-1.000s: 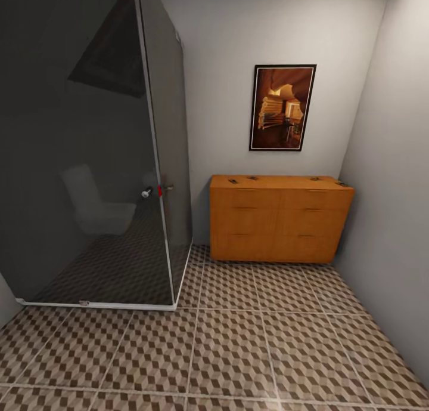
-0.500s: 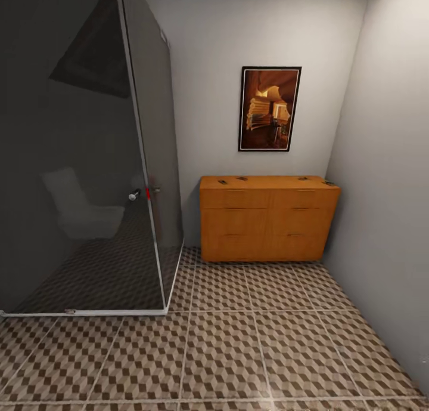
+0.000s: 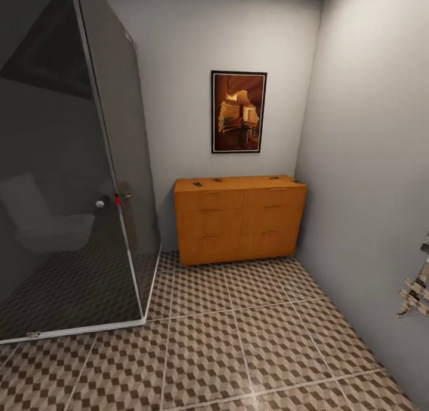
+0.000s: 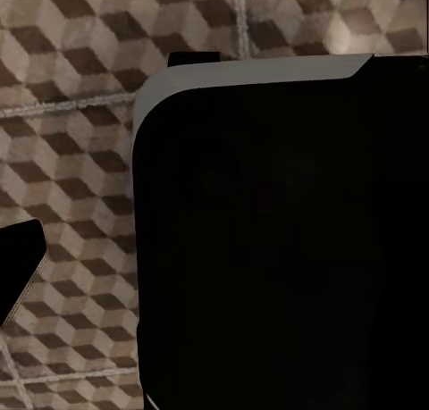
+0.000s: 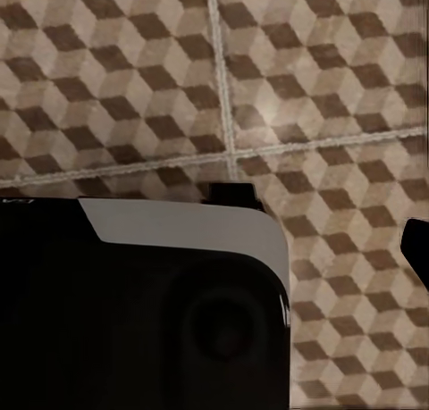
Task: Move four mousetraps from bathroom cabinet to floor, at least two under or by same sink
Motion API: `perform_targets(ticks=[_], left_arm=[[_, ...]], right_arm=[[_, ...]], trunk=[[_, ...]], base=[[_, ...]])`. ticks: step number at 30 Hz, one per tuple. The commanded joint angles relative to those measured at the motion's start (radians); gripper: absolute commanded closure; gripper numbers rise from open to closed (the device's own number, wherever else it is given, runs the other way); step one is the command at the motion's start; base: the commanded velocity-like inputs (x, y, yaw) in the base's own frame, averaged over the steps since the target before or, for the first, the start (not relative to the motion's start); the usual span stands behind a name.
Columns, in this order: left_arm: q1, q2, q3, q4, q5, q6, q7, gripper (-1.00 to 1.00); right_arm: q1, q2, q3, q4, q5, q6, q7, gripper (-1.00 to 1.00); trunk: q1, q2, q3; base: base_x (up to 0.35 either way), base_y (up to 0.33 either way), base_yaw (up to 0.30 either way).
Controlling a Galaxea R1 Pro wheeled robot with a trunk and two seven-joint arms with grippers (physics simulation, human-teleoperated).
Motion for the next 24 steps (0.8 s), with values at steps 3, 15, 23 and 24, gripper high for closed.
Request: perform_targets(ticks=[3, 15, 23, 24], left_arm=[[-0.001, 0.000, 0.000, 0.000, 0.001, -0.002, 0.000, -1.00], [0.000, 0.000, 0.000, 0.000, 0.001, -0.002, 0.001, -1.00], [0.000, 0.000, 0.000, 0.000, 0.001, -0.002, 0.001, -1.00], [-0.001, -0.001, 0.000, 0.000, 0.001, -0.002, 0.001, -1.00]], right_arm=[[-0.001, 0.000, 0.001, 0.001, 0.000, -0.003, -0.001, -1.00], [-0.001, 0.000, 0.001, 0.001, 0.000, -0.003, -0.001, -1.00], [-0.001, 0.000, 0.001, 0.001, 0.000, -0.003, -0.001, -1.00], [-0.001, 0.000, 0.001, 0.001, 0.000, -0.003, -0.001, -1.00]], trunk=[[0.000, -0.001, 0.001], [0.000, -0.001, 0.012], [0.000, -0.001, 0.016], [0.000, -0.001, 0.016]], base=[[0.000, 0.000, -0.282], [0.000, 0.000, -0.282], [0.000, 0.000, -0.156], [0.010, 0.000, -0.043]])
